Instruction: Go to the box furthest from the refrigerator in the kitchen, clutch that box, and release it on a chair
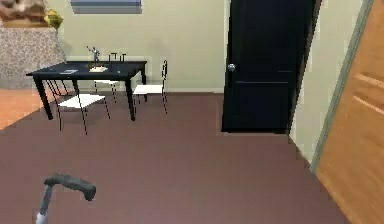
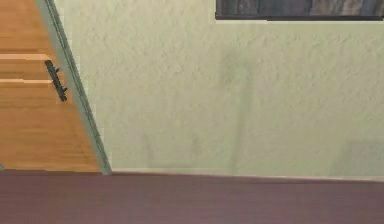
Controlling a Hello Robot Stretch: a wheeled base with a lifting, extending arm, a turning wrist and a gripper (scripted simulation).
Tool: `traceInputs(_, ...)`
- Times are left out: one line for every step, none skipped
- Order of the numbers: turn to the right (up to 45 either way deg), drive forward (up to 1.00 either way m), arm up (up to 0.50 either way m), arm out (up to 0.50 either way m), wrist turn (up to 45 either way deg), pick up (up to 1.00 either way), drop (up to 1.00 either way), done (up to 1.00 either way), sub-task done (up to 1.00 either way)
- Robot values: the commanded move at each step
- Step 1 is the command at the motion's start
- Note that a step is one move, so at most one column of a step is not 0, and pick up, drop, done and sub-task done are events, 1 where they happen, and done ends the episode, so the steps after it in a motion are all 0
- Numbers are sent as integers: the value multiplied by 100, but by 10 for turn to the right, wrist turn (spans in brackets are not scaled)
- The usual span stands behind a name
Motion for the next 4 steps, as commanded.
traceInputs(450, 0, 0, 0, 0, 0, 0, 0, 0)
traceInputs(450, 0, 0, 0, 0, 0, 0, 0, 0)
traceInputs(90, 0, 0, 0, 0, 0, 0, 0, 0)
traceInputs(0, 10, 0, 0, 0, 0, 0, 0, 0)
